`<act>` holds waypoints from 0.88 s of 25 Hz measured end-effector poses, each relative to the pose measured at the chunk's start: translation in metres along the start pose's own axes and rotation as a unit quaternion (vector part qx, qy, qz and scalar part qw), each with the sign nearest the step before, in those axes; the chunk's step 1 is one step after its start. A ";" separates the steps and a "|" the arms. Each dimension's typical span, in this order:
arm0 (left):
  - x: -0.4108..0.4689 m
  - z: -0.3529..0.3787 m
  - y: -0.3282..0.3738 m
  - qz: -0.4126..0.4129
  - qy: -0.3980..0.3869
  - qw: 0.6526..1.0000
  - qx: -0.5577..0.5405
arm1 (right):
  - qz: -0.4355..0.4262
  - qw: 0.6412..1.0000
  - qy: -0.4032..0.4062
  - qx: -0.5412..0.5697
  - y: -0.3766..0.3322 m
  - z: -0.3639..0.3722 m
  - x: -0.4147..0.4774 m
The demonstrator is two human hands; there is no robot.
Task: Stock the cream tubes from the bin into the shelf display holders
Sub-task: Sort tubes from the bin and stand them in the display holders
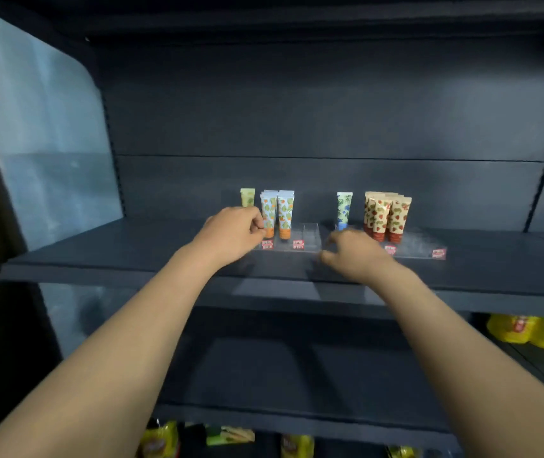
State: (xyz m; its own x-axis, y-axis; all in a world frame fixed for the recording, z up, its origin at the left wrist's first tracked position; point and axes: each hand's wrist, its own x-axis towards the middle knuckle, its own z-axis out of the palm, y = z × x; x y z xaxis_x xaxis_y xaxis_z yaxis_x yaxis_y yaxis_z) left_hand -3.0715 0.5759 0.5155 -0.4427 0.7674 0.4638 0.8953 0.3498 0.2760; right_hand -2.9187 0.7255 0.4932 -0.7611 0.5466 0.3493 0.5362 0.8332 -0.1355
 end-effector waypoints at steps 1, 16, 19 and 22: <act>-0.016 -0.003 0.005 -0.006 -0.009 1.000 0.010 | -0.005 1.000 0.003 0.001 0.001 -0.009 -0.010; -0.209 -0.007 0.067 0.000 -0.097 0.990 0.102 | -0.007 0.997 -0.054 0.046 -0.015 -0.022 -0.219; -0.243 0.017 0.071 0.002 -0.133 0.988 0.083 | 0.015 0.995 -0.085 0.043 -0.017 0.003 -0.261; -0.279 0.054 0.077 -0.003 -0.168 0.985 0.048 | 0.044 0.991 -0.122 0.044 -0.012 0.040 -0.299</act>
State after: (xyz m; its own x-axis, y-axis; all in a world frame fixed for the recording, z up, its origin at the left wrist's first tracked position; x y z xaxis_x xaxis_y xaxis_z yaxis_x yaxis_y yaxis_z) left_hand -2.8764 0.4176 0.3614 -0.4218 0.8936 0.1536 0.9002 0.3924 0.1890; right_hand -2.7119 0.5556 0.3529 -0.7838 0.6130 0.0993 0.5790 0.7792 -0.2400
